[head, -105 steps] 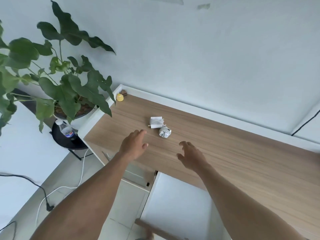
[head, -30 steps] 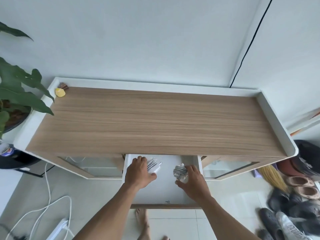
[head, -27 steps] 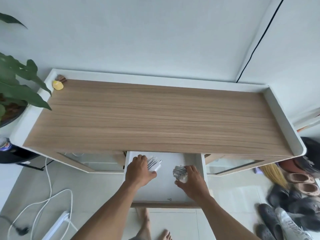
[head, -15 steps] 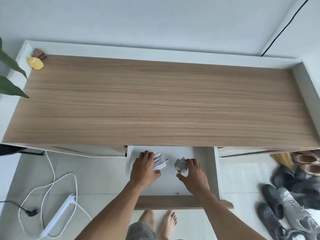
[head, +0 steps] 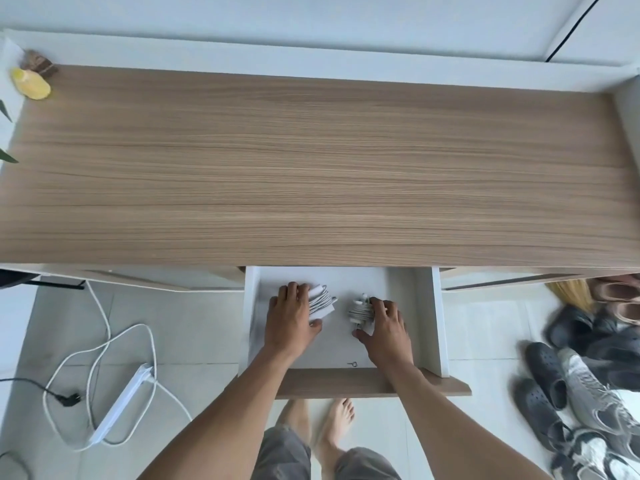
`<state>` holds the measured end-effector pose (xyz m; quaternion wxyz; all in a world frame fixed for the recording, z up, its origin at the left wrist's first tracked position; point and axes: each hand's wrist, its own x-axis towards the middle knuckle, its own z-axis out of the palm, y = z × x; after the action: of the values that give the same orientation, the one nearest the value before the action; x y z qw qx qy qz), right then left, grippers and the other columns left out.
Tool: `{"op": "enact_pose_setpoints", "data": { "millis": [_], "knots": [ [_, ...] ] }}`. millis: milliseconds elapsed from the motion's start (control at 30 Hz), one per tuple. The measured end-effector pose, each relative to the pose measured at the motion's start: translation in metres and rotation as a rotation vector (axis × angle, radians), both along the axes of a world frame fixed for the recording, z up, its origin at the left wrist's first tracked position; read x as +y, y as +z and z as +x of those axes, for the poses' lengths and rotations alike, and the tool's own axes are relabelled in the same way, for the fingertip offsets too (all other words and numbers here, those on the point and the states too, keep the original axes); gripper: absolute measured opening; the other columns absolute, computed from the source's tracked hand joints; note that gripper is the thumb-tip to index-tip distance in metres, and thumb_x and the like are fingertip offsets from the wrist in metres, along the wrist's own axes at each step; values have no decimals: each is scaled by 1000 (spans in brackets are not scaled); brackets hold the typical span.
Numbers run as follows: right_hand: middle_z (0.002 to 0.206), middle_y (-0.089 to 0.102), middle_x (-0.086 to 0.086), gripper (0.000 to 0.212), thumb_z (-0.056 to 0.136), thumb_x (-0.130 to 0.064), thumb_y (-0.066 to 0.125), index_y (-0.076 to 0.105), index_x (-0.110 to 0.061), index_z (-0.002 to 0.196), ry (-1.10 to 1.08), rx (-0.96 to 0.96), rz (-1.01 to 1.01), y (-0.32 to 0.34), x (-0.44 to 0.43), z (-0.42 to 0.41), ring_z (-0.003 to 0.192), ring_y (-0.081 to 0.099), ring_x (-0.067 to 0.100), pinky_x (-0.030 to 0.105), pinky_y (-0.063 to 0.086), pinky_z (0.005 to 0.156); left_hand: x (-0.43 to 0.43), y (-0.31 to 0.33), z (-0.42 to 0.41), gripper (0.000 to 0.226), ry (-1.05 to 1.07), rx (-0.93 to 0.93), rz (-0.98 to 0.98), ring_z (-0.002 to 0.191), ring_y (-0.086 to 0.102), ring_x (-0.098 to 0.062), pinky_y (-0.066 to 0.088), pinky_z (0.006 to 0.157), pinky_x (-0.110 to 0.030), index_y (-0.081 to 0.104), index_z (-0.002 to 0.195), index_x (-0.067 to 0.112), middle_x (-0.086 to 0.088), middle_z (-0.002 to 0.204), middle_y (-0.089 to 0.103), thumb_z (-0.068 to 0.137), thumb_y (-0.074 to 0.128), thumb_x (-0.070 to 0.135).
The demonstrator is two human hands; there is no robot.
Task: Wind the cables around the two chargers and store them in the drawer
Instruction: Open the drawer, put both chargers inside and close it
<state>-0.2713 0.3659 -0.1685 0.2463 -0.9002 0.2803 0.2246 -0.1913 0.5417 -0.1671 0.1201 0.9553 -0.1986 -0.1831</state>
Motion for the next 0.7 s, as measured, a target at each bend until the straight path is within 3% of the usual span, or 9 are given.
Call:
{"op": "enact_pose_setpoints", "data": {
  "millis": [267, 400, 467, 533, 600, 700],
  "knots": [
    [142, 30, 7, 83, 79, -28, 73, 22, -21, 144, -37, 26, 142, 18, -7, -6, 132, 33, 27, 41, 43, 100, -3, 16, -5, 74, 14, 31, 129, 117, 48, -26, 36, 101, -42, 37, 132, 18, -4, 124, 47, 75, 70, 50],
    [142, 33, 8, 71, 86, -31, 65, 25, -18, 144, -36, -60, 143, 40, -11, -11, 132, 34, 27, 40, 40, 101, -6, 35, -9, 67, 43, 40, 105, 119, 46, -27, 35, 102, -42, 37, 133, 17, -5, 126, 46, 81, 65, 49],
    [134, 46, 7, 51, 90, -33, 59, 41, -16, 136, -44, -140, 142, 56, -12, -13, 123, 45, 27, 40, 43, 98, -9, 52, -13, 51, 72, 37, 44, 116, 49, -26, 37, 98, -40, 45, 127, 18, -5, 122, 51, 87, 60, 45],
    [114, 63, 7, 27, 93, -33, 52, 57, -17, 115, -81, -191, 144, 70, -12, -10, 101, 60, 27, 38, 51, 84, -13, 68, -15, 30, 137, 65, -53, 107, 57, -26, 43, 89, -38, 55, 115, 18, -4, 115, 60, 92, 55, 37],
    [93, 69, 7, 22, 94, -32, 46, 62, -17, 98, -83, -231, 136, 91, -12, -10, 83, 63, 29, 40, 54, 73, -15, 89, -21, 19, 204, 75, -117, 95, 62, -27, 46, 77, -34, 61, 104, 17, -4, 106, 68, 94, 52, 30],
    [86, 69, 9, 23, 93, -30, 46, 63, -15, 92, -56, -286, 127, 114, -10, -15, 80, 62, 32, 38, 52, 69, -16, 113, -32, 15, 249, 50, -151, 84, 64, -28, 46, 68, -33, 63, 96, 18, -5, 95, 71, 94, 50, 27]
  ]
}}
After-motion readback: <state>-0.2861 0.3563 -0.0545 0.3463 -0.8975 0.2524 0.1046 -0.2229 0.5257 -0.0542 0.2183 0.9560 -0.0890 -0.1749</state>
